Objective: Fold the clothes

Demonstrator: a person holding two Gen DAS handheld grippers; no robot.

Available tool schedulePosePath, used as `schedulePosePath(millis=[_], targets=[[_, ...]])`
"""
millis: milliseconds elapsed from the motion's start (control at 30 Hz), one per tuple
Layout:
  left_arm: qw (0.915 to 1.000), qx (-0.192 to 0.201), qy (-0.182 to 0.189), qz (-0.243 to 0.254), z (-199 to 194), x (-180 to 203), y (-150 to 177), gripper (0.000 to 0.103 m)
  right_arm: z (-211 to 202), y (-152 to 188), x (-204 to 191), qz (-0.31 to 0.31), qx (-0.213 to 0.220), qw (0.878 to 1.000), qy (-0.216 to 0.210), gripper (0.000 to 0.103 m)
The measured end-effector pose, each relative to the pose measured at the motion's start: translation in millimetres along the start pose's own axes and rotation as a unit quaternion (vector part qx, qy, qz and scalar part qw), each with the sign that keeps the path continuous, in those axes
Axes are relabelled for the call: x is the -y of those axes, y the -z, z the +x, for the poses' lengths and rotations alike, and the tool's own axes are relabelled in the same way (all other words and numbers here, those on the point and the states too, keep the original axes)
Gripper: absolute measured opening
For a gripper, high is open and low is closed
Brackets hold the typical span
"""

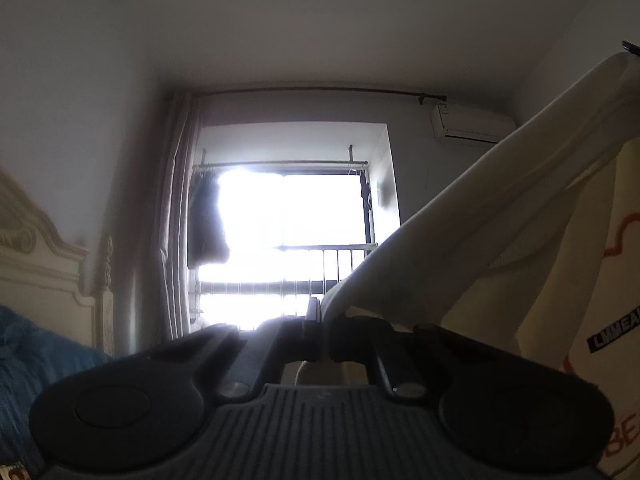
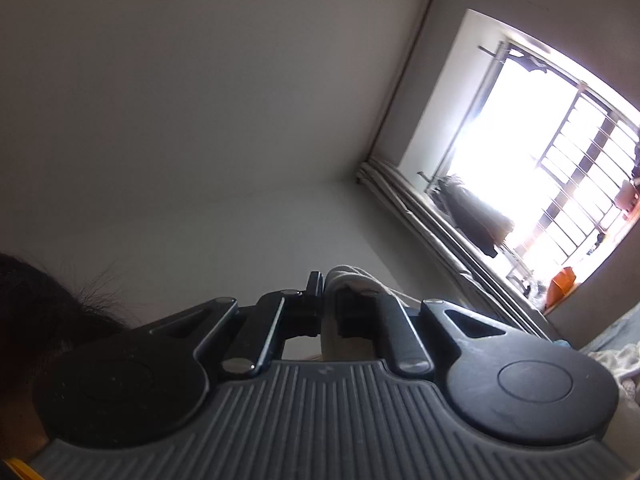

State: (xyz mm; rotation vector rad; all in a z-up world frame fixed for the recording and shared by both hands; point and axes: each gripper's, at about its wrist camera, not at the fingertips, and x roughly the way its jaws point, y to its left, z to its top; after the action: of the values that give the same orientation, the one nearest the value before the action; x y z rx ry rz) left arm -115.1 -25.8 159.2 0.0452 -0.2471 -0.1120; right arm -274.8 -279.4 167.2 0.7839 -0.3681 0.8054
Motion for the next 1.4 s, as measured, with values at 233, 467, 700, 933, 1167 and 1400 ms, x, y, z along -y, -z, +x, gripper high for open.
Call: schedulePosePath(millis=[233,467,700,933,1167,1400], targets=[[0.9986,0.049,-0.004,0.016,-30.6,4.1,-46.0,0.005,-11.4,-15.9,-44.9,-0.022,0.008,0.999,-0.034,0.005],[0.9984,0.055,0.014,0.008,-46.3,11.7,-67.8,0.005,-30.0,-20.6,-57.8,-0.02,0.027,0.998,-0.051,0.005],[0.9993,-0.005,0.036,0.0,-24.4,24.8,-30.1,0.005,-43.1,-10.4,-21.2,-0.009,0.022,1.0,-0.005,0.005],[0.9962,-0.079,0.036,-0.005,38.5,3.6,40.1,0.005,-32.2,12.8,54.4,0.011,-0.003,0.997,0.081,0.005],[0.9883,-0.148,0.034,-0.005,109.0,-17.5,108.0,0.005,-9.5,31.8,161.3,0.065,-0.022,0.984,0.163,0.005],[0.9761,-0.214,0.034,0.014,172.7,-20.1,192.9,0.009,19.9,61.0,276.8,0.109,-0.033,0.966,0.233,0.005]])
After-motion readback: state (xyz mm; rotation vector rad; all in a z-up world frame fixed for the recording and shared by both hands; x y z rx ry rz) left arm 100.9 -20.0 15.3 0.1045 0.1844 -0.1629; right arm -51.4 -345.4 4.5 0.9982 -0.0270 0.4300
